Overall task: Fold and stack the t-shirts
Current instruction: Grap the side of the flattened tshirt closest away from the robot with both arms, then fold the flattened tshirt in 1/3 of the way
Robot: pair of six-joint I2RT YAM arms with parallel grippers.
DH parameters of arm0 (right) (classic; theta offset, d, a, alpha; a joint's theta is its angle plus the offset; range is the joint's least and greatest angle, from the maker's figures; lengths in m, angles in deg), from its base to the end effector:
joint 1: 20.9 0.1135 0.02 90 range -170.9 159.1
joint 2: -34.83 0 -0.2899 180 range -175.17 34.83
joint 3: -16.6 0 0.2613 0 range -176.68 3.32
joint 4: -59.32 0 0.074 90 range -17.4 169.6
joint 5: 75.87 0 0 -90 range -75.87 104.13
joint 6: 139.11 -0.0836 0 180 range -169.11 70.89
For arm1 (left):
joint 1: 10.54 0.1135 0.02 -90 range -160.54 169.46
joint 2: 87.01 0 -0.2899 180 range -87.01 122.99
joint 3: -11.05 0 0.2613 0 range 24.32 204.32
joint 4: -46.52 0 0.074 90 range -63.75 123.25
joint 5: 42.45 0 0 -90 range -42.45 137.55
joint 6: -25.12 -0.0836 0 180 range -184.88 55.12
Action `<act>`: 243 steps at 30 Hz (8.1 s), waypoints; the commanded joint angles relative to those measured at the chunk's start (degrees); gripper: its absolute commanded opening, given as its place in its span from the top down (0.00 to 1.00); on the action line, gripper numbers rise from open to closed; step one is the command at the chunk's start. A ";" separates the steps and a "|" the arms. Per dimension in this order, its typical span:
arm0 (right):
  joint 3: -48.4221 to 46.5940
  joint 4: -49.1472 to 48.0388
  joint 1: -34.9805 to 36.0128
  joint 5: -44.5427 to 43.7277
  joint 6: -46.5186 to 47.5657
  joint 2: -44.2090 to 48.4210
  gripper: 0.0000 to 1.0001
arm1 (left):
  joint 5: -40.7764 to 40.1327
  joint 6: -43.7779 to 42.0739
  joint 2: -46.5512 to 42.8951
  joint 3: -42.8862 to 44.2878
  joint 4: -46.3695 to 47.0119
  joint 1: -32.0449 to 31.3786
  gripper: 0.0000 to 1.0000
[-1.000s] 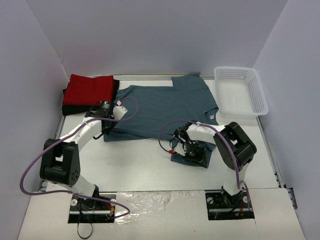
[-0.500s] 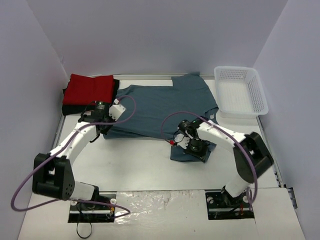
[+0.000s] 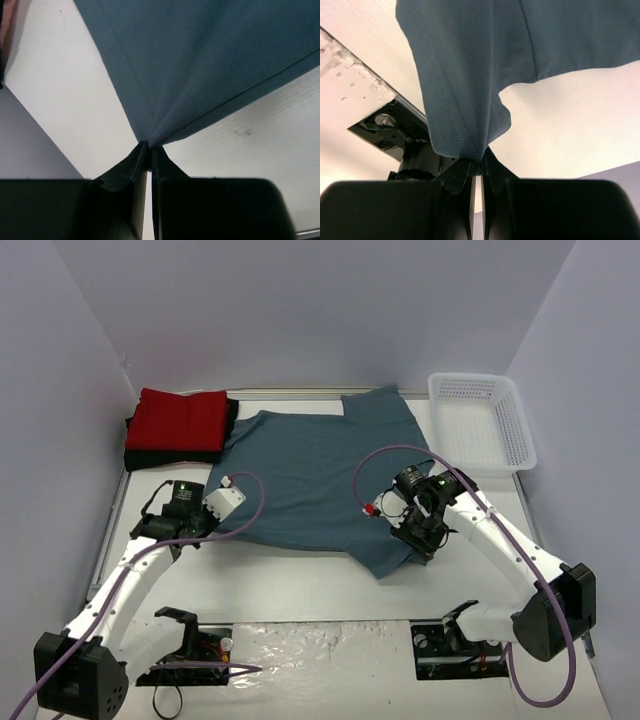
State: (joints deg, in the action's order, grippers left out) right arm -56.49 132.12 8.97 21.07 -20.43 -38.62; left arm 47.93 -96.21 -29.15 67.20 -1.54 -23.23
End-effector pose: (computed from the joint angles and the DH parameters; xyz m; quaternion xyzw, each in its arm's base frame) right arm 0.2067 0.1304 0.2395 -0.4906 0.8570 0.0614 0.1455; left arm 0.2230 -0.0508 0.2309 0.3530 0.8701 0.0526 0.3399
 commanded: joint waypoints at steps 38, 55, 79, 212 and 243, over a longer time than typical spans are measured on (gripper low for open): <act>-46.35 2.87 -12.72 -5.71 8.58 -36.48 1.00 | -8.03 -1.80 15.25 10.74 7.62 0.56 0.98; -70.96 1.92 -14.05 -6.76 7.53 -60.23 1.00 | -11.01 -2.69 33.53 16.89 15.71 1.97 0.68; -44.04 -12.42 -14.40 -10.55 0.84 -41.20 0.43 | -6.36 -7.68 9.38 2.49 6.22 1.79 0.33; -77.79 -1.17 -31.89 7.12 0.42 -47.28 1.00 | 1.28 7.86 36.78 58.57 -8.09 7.94 0.98; -30.54 -14.70 -30.92 7.21 -4.16 17.29 1.00 | 7.71 12.79 -7.51 37.72 -9.25 9.35 0.98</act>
State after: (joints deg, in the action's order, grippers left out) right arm -84.62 120.02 -21.83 29.76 -22.50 -21.81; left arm 54.64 -85.65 -35.71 101.03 -11.20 -14.53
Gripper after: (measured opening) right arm 0.037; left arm 0.034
